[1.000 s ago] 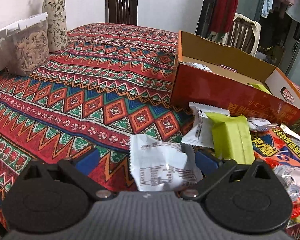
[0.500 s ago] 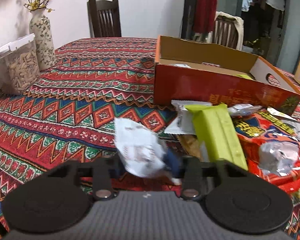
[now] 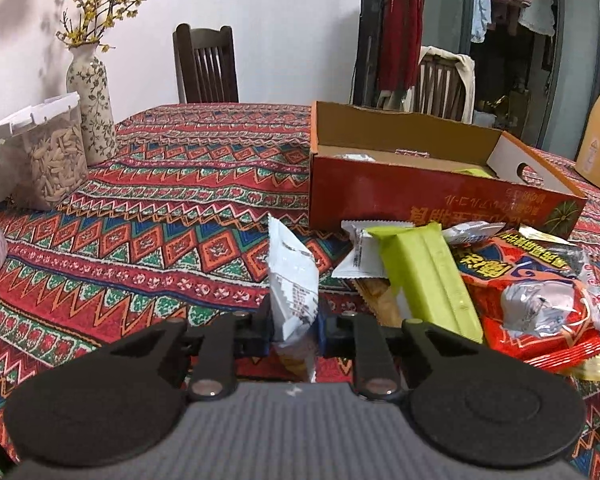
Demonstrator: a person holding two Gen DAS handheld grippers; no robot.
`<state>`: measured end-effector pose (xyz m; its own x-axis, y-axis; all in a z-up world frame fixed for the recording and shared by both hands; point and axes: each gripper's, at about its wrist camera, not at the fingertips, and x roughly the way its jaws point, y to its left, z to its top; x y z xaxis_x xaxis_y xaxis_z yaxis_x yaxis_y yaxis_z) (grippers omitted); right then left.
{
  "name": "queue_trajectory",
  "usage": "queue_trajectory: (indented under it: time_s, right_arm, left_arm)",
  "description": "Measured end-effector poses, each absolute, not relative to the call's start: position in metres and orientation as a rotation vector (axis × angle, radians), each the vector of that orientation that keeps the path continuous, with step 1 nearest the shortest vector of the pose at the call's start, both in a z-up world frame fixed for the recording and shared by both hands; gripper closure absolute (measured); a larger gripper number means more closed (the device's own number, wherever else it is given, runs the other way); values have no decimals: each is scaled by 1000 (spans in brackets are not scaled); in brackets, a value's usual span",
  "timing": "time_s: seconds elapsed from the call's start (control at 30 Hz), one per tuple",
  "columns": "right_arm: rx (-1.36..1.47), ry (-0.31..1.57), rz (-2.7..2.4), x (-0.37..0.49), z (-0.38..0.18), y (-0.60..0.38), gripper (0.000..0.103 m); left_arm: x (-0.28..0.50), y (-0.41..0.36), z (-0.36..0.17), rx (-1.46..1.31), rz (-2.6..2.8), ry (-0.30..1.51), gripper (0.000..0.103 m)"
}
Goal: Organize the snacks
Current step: 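Grasp a white packet with the left gripper while the right holds the pink packet, then carry both packets over the orange box and open both grippers to drop them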
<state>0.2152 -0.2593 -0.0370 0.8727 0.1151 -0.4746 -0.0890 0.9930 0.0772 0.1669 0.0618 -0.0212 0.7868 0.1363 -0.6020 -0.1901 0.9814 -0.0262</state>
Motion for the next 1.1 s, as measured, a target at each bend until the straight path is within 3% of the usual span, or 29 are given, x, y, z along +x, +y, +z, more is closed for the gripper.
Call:
queue_trajectory:
  time_s: [1.1]
  right_arm:
    - [49, 317, 198, 239, 43, -219, 36]
  left_arm:
    - [206, 20, 68, -77, 6, 399, 83]
